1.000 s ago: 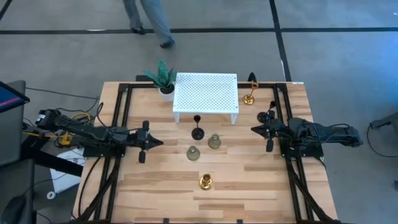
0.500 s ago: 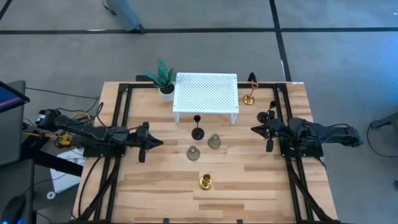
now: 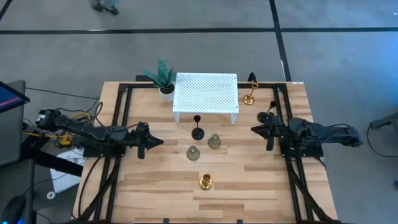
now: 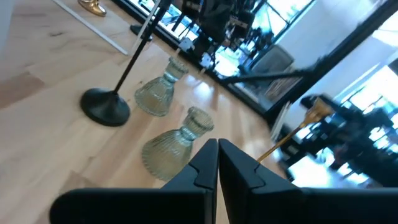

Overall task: Pick & Place candle stick holders
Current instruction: Put the right black candle holder on the shelf

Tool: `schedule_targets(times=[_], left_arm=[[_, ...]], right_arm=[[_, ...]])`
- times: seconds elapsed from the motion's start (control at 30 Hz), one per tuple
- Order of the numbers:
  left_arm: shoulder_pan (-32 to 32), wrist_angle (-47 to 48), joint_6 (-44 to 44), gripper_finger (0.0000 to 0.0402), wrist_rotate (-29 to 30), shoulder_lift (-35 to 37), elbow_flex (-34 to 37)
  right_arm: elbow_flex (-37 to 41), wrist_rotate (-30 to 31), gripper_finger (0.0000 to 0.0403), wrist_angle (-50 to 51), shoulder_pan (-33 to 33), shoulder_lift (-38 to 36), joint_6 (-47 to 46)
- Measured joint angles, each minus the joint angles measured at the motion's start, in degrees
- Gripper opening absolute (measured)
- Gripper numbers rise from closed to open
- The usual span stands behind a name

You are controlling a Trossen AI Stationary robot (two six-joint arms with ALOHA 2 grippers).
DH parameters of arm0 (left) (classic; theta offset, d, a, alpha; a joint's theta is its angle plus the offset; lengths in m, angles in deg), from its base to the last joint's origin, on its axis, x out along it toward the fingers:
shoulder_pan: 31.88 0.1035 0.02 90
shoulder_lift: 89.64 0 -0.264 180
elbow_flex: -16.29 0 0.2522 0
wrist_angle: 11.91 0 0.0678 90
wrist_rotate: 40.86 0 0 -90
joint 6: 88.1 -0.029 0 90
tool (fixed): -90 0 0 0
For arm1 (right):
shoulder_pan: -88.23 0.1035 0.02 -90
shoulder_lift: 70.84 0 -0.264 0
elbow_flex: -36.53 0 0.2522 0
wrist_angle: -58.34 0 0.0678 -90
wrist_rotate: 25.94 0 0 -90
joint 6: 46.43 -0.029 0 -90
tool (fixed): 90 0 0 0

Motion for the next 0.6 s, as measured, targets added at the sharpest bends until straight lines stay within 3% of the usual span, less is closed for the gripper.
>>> schedule_targets(times=[0.1,0.6], left_arm=[[0.0,-1.0,1.7,0.0012,0.0,0.0,0.0],[0.0,-1.5,1.5,0.0012,0.0,0.0,0.0]], right_arm=[[0.0,0.0,0.0,0.0,0.0,0.0,-4.3],[0.0,0.0,0.0,0.0,0.0,0.0,-4.5]])
